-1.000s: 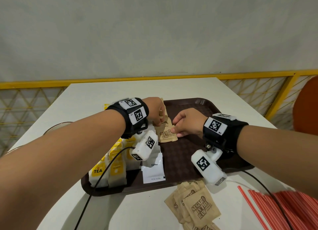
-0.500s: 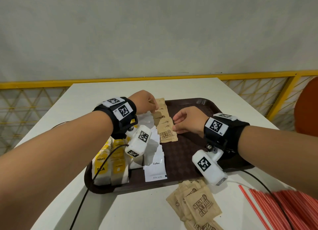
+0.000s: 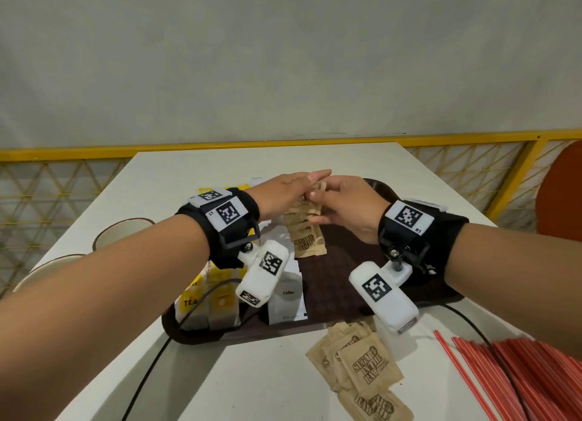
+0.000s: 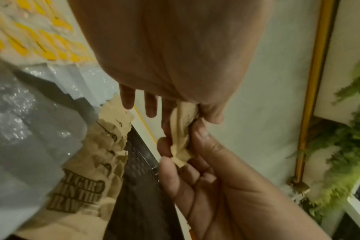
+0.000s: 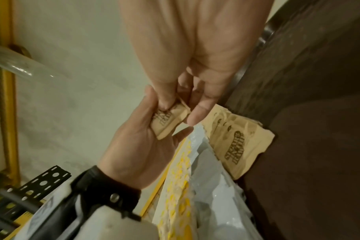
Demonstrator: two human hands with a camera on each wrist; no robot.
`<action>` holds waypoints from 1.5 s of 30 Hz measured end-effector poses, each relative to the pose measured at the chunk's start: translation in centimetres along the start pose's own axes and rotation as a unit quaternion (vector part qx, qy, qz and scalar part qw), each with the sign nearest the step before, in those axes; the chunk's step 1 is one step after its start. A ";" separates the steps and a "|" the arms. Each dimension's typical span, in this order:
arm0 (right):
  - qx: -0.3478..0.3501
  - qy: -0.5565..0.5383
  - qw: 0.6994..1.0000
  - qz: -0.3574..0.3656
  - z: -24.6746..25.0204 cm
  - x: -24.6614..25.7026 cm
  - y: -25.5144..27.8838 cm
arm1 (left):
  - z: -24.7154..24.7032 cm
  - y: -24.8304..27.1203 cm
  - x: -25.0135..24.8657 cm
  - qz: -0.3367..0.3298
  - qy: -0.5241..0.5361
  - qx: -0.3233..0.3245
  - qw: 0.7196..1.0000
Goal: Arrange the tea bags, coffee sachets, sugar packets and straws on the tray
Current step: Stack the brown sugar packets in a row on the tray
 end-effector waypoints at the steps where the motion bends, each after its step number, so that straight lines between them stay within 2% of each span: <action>1: -0.006 0.002 1.000 -0.009 0.2 -0.2 0.2 | 0.0 0.1 -0.1 -0.003 -0.030 0.001 1.000; 5: 0.003 -0.005 0.995 -0.098 1.3 -1.5 1.1 | 1.0 0.5 0.8 0.016 -0.059 -0.047 0.997; 7: 0.006 0.016 0.992 -0.128 1.5 -2.2 1.4 | 0.9 0.7 1.0 0.036 -0.087 -0.019 0.995; 9: -0.013 0.082 0.987 -0.138 1.6 -2.8 1.4 | 0.4 0.7 0.9 0.053 -0.141 0.016 0.988; 12: -0.039 0.162 0.976 -0.141 1.8 -3.4 0.9 | -0.3 0.4 0.7 0.070 -0.208 0.046 0.974; 16: -0.021 0.190 0.969 -0.154 1.6 -3.7 0.6 | -0.8 -0.3 0.9 0.083 -0.278 0.080 0.954; 21: -0.022 0.223 0.964 -0.141 1.1 -3.8 0.4 | -0.4 -1.0 1.1 0.118 -0.312 0.051 0.941; 30: -0.025 0.257 0.957 -0.131 0.7 -3.4 0.1 | -0.8 -1.6 1.1 0.157 -0.371 0.080 0.912; 45: -0.052 0.240 0.963 -0.111 0.9 -3.5 -0.3 | -0.6 -2.1 1.1 0.156 -0.380 0.082 0.908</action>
Point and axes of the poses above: each hand's wrist, its own y-axis away from the middle knuckle, its own z-axis out of the back of the hand, x = y × z, the point moved 3 cm from there along -y, towards the middle knuckle, and after that the axes turned 7 degrees about -z, right-handed, at the moved point
